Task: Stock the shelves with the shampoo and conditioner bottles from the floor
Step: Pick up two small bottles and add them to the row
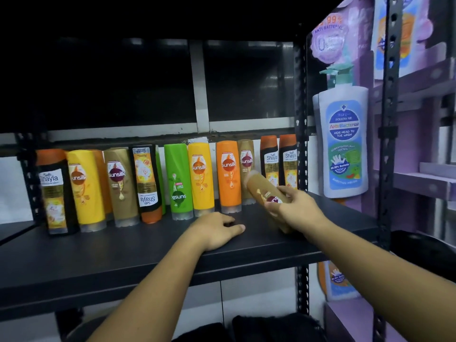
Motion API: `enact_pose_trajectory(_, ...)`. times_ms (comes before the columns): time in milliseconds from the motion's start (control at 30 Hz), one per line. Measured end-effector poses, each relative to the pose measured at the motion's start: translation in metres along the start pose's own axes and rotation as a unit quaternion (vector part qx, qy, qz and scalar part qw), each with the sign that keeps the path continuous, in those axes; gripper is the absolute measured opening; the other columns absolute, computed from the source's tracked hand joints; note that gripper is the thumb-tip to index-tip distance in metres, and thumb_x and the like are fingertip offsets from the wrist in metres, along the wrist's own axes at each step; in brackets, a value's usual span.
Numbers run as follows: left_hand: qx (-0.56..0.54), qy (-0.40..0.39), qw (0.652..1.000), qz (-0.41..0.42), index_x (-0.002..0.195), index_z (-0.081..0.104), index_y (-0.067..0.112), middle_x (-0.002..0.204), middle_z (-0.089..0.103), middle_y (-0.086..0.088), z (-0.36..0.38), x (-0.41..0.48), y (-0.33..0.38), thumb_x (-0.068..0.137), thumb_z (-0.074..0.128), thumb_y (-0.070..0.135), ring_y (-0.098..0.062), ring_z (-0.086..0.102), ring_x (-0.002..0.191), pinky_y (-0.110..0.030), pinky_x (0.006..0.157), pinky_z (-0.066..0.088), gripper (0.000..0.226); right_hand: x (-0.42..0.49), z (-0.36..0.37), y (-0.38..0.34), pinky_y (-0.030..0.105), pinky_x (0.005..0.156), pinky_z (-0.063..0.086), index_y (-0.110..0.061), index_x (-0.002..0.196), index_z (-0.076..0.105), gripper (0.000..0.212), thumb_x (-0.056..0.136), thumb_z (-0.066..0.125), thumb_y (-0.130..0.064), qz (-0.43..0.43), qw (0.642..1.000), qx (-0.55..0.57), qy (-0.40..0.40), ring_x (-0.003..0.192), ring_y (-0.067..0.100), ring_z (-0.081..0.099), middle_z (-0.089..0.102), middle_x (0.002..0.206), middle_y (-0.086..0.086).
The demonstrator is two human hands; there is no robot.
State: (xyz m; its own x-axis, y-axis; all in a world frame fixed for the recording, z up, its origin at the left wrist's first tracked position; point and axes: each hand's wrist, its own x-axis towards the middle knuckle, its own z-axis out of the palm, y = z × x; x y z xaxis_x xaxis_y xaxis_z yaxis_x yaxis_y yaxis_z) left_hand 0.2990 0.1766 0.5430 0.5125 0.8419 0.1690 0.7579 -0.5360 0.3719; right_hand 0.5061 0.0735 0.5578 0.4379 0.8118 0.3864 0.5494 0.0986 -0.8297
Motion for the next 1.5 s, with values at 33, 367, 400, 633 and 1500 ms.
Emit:
enact_pose_trajectory(33, 0.001, 0.002, 1.0, -0.002, 0.144, 0.058, 0.032, 0.153, 0.053, 0.003, 0.0, 0.0, 0.0, 0.086, 0.055, 0.075, -0.021, 0.051, 0.137, -0.04, 0.114, 0.041, 0.072, -0.001, -0.007, -0.001, 0.036, 0.083, 0.058, -0.029, 0.145, 0.05, 0.069, 0.083, 0.079, -0.036, -0.002, 0.999, -0.033, -0.003, 0.099, 0.018, 0.061, 0.06, 0.119, -0.002)
enact_pose_trajectory(367, 0.032, 0.01, 0.999, -0.011, 0.139, 0.063, 0.031, 0.145, 0.059, 0.001, -0.003, -0.004, 0.003, 0.091, 0.052, 0.07, -0.021, 0.057, 0.126, -0.043, 0.107, 0.048, 0.063, -0.008, -0.059, -0.022, 0.038, 0.079, 0.059, -0.027, 0.12, 0.051, 0.073, 0.063, 0.096, -0.031, -0.058, 0.991, -0.083, 0.088, 0.098, 0.021, 0.062, 0.059, 0.11, 0.0)
enact_pose_trajectory(400, 0.032, 0.011, 0.999, -0.012, 0.138, 0.063, 0.031, 0.144, 0.059, 0.001, -0.003, -0.004, 0.002, 0.09, 0.052, 0.07, -0.021, 0.058, 0.125, -0.043, 0.106, 0.049, 0.063, -0.008, -0.06, -0.024, 0.035, 0.077, 0.059, -0.027, 0.121, 0.049, 0.074, 0.064, 0.096, -0.029, -0.064, 0.991, -0.046, 0.106, 0.097, 0.02, 0.063, 0.06, 0.11, 0.0)
enact_pose_trajectory(633, 0.03, 0.024, 0.999, -0.011, 0.129, 0.069, 0.035, 0.135, 0.064, 0.004, -0.003, -0.007, 0.0, 0.088, 0.052, 0.069, -0.018, 0.061, 0.116, -0.042, 0.1, 0.052, 0.056, 0.001, -0.046, -0.038, 0.023, 0.073, 0.055, -0.033, 0.122, 0.042, 0.077, 0.067, 0.094, -0.015, -0.117, 0.971, 0.138, 0.156, 0.095, 0.009, 0.065, 0.061, 0.11, -0.005)
enact_pose_trajectory(1500, 0.012, 0.026, 1.0, 0.01, 0.127, 0.07, 0.036, 0.133, 0.065, 0.006, 0.0, -0.002, -0.004, 0.089, 0.055, 0.066, -0.018, 0.061, 0.117, -0.039, 0.102, 0.051, 0.051, -0.007, 0.017, -0.009, 0.031, 0.095, 0.041, -0.026, 0.143, 0.04, 0.059, 0.093, 0.071, -0.025, 0.003, 0.996, -0.022, -0.081, 0.119, 0.016, 0.051, 0.055, 0.139, -0.003)
